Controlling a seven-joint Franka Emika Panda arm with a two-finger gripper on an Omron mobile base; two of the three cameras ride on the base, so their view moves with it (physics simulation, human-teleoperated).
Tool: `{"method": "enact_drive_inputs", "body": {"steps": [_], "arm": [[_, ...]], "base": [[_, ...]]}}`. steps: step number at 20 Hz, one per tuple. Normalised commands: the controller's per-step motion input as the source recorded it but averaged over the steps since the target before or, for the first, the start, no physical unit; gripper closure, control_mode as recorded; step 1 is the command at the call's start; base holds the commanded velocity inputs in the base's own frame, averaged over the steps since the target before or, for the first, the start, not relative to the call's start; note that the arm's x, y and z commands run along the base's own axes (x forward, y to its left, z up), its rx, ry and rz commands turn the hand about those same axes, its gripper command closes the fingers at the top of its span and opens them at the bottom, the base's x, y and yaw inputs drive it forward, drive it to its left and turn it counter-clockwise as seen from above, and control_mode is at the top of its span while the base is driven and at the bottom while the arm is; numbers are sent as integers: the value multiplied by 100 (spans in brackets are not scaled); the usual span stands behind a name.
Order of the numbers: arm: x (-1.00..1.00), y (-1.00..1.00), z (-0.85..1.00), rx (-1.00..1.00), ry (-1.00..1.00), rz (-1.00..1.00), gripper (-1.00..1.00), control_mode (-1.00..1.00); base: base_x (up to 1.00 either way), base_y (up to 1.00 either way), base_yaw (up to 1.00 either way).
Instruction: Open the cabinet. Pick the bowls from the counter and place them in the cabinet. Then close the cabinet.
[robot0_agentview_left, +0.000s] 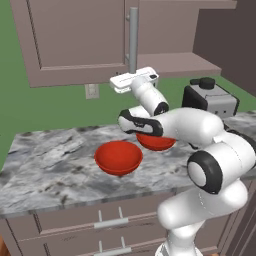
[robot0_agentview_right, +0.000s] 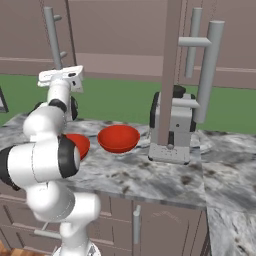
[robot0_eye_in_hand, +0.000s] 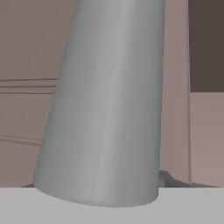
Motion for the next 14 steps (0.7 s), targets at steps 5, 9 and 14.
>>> {"method": "enact_drive_inputs", "body": {"steps": [5, 9, 14], "arm": [[46, 68, 12, -1, 15, -1, 100, -100], [45, 97, 52, -13, 0, 0, 100, -100], [10, 100, 51, -11, 6, 5, 100, -100]], "base": [[0, 0, 0], [0, 0, 0], [0, 0, 0]]}}
